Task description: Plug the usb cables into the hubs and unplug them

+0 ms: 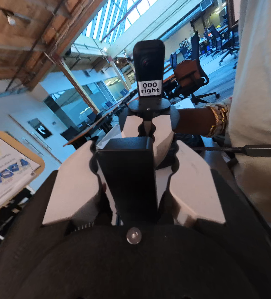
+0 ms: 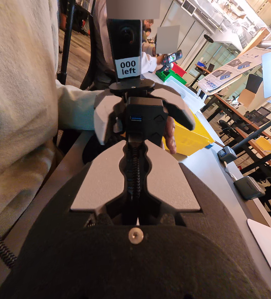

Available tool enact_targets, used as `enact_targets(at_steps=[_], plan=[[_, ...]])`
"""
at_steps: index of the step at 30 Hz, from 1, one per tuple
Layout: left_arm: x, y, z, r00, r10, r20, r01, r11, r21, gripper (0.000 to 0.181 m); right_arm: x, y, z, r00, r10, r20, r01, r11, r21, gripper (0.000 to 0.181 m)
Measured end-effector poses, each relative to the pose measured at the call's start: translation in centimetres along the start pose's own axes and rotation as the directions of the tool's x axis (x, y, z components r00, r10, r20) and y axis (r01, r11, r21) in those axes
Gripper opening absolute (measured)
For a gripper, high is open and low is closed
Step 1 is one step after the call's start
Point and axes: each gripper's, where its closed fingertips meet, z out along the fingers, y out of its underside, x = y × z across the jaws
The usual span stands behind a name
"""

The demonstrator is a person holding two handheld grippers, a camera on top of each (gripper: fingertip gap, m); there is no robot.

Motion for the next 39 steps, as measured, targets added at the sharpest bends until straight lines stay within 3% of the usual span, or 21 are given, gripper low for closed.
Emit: enact_targets(at_steps=[3,5,20,26,39], plan=[[-0.5,-0.2,-0.2,0.999,0.028,0.018,-0.028,0.999,0.025,0.067,-0.3,0.0,0.0,1.000,-0.002,0.010,0.002,1.000,0.010,0.016],[-0.4,-0.2,-0.3,1.000,0.010,-0.003,-0.010,0.999,0.041,0.066,-0.3,0.0,0.1,1.000,-0.003,0.005,0.002,1.000,0.017,0.016],[-0.9,0.7,-1.1,0.999,-0.010,-0.033,0.009,1.000,-0.020,0.064,0.1,0.4,0.6,0.998,0.020,-0.059,-0.020,1.000,-0.001,0.016],[-0.3,0.9,-0.7,0.998,0.023,-0.051,-0.027,0.995,-0.097,0.064,-0.2,0.5,0.1,1.000,-0.019,0.025,0.019,1.000,0.007,0.016],[-1.6,1.6,-1.1,1.000,-0.015,0.006,0.016,0.990,-0.139,0.063,1.0,0.7,0.0,0.995,-0.074,-0.072,0.071,0.996,-0.052,0.016]])
